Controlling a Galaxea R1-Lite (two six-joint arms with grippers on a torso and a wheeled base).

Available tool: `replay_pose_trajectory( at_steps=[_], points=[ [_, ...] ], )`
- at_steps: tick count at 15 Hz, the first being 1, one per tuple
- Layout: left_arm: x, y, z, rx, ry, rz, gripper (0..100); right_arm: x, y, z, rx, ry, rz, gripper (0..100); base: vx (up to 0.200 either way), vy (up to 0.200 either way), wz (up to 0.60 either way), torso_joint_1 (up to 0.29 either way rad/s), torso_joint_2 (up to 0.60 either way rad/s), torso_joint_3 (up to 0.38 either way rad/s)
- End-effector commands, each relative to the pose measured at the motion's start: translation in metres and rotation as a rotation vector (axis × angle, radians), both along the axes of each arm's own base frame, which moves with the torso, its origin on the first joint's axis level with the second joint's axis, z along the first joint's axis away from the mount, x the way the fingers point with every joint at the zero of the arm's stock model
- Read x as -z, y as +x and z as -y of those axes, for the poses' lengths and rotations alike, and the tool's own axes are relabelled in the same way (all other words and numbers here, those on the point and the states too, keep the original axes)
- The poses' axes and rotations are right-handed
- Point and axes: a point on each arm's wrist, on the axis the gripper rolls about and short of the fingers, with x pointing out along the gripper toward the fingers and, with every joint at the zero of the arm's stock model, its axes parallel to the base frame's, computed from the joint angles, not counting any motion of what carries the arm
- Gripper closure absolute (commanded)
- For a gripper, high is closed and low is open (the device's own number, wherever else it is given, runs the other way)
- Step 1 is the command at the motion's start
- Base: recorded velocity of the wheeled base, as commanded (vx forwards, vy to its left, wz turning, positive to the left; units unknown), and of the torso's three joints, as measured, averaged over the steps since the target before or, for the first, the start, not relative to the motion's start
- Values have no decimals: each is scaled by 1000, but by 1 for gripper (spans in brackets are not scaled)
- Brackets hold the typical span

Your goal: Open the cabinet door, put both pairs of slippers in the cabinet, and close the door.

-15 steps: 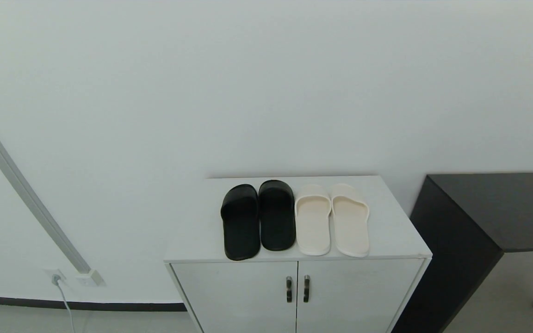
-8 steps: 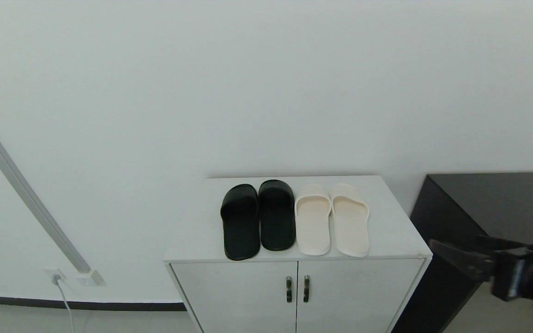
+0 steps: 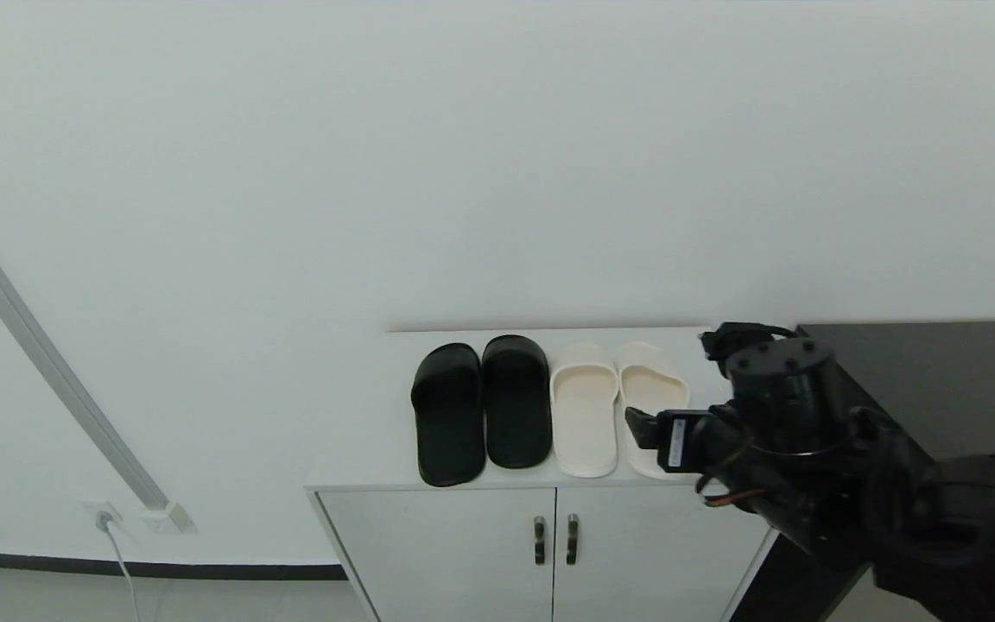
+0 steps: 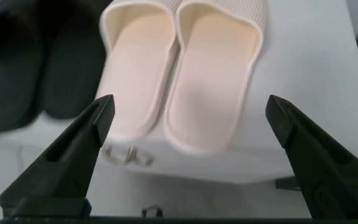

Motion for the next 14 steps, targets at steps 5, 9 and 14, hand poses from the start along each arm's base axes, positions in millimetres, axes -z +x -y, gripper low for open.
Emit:
replay_pose_trajectory(
  at_steps=[5, 9, 14],
  points=[
    [0, 0, 0, 0, 0, -1, 100, 52, 66, -56, 89, -88, 55, 0, 0, 0, 0, 0, 0, 0],
    [0, 0, 0, 0, 0, -1, 100, 55, 91, -55, 123, -106, 75, 0, 0, 0, 0, 0, 0, 0],
    [0, 0, 0, 0, 0, -1, 100, 62, 119, -59, 153, -109, 99, 0, 0, 0, 0, 0, 0, 0]
  ],
)
